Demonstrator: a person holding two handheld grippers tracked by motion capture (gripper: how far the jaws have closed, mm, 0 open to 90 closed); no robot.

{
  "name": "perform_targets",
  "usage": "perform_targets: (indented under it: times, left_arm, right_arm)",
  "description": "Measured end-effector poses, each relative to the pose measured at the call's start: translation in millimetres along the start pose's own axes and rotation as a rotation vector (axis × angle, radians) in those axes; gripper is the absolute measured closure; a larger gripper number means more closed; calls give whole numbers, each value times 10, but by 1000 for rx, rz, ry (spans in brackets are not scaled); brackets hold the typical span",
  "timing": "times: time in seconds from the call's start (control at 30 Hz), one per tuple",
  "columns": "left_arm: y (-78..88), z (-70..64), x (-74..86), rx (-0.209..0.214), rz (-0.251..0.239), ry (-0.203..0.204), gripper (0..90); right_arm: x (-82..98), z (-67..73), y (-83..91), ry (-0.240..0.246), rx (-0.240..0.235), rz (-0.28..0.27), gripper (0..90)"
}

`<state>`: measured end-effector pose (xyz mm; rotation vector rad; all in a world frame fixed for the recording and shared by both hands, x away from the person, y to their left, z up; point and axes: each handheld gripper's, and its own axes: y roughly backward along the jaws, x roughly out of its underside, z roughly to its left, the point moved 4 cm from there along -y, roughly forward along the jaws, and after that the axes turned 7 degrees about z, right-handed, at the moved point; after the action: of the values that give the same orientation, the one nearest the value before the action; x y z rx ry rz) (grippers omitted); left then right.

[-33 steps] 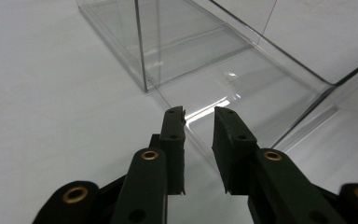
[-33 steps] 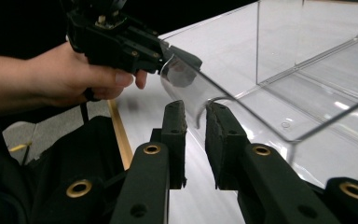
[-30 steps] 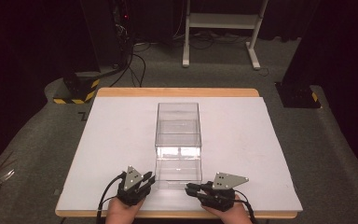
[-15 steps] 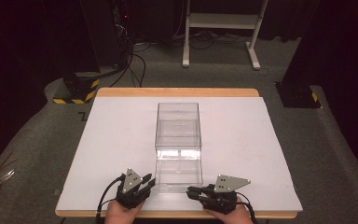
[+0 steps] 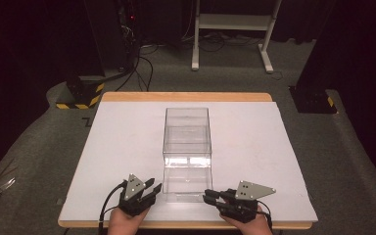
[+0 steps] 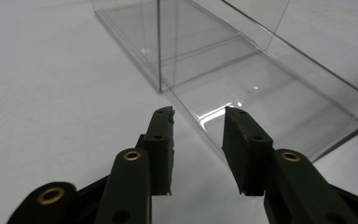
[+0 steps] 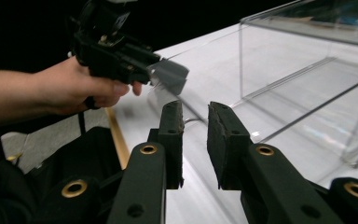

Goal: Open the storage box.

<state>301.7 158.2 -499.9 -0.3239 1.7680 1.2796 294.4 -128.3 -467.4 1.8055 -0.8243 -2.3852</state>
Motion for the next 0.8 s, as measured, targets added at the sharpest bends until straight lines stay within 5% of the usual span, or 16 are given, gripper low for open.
perform_targets:
  times: [0.17, 0.53, 0.8]
  left_arm:
    - [9, 125, 3, -31, -4, 15, 632]
    - [65, 510, 33, -126, 0, 49, 619]
    - [117, 815, 81, -197, 20, 78, 604]
  right_arm:
    - [-51, -78, 80, -12, 32, -41, 739]
    - [-45, -355, 208, -55, 195, -76, 698]
    - [87, -626, 299, -70, 358, -19, 666]
